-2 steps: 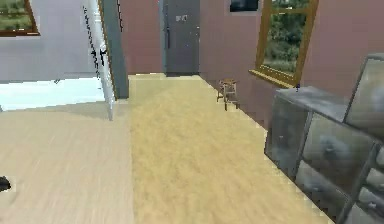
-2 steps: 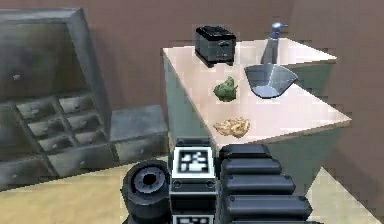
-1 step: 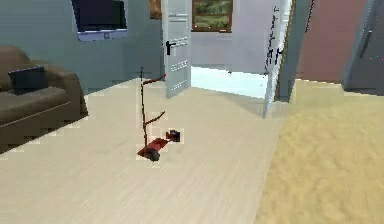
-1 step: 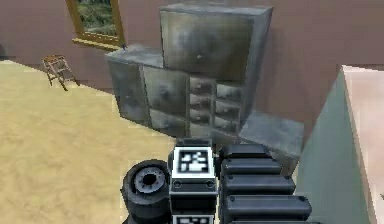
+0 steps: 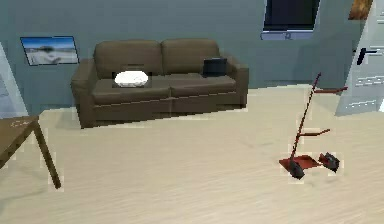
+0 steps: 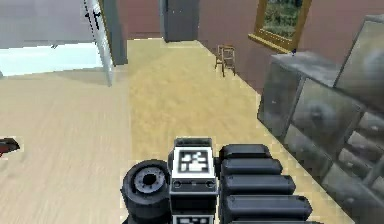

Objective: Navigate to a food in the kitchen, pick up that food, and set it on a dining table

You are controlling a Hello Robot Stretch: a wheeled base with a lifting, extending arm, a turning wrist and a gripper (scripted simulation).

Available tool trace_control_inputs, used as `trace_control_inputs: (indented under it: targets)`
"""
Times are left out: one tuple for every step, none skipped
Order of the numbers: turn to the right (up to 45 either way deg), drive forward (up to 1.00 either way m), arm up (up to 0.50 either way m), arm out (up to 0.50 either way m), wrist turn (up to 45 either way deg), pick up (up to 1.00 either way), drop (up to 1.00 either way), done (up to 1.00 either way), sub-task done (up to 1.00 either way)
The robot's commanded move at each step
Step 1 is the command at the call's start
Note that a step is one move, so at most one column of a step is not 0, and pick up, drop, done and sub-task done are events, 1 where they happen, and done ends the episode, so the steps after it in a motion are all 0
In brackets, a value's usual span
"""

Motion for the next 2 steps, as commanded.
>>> trace_control_inputs:
  targets:
    - [-24.0,0.00,0.00,0.00,0.0,0.00,0.00,0.00,0.00]
    - [0.0,1.00,0.00,0.00,0.0,0.00,0.00,0.00,0.00]
